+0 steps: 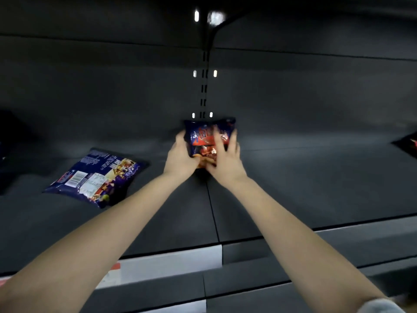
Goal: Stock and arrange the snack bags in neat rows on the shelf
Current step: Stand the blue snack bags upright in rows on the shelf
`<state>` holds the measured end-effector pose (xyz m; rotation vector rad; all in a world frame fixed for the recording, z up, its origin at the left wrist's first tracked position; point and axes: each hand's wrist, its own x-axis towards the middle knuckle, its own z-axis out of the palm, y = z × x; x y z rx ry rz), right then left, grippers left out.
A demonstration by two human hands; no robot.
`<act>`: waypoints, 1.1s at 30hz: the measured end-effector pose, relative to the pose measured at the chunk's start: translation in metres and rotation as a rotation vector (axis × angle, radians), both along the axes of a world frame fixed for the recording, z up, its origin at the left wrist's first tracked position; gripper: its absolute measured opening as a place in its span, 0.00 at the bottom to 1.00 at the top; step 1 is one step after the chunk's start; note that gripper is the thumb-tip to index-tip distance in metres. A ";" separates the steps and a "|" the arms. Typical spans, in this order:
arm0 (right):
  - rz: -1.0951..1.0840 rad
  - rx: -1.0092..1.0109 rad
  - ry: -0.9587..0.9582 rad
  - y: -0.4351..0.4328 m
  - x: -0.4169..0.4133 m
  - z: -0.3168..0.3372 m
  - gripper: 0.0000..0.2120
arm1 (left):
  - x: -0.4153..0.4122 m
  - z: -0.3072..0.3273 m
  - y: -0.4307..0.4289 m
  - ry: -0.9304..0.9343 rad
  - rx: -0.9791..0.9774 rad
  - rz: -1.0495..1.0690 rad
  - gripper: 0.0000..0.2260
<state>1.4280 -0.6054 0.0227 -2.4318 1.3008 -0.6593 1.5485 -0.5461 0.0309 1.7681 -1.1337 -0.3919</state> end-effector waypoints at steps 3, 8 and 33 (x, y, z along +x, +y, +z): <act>0.014 0.013 0.055 0.009 0.010 -0.007 0.42 | 0.003 -0.007 0.004 -0.037 -0.010 0.053 0.33; 0.034 -0.050 0.047 0.020 0.028 -0.010 0.40 | 0.005 -0.023 0.008 -0.089 -0.118 0.114 0.28; 0.108 -0.171 0.066 0.009 0.029 -0.030 0.38 | 0.043 -0.027 0.025 -0.424 0.170 0.249 0.25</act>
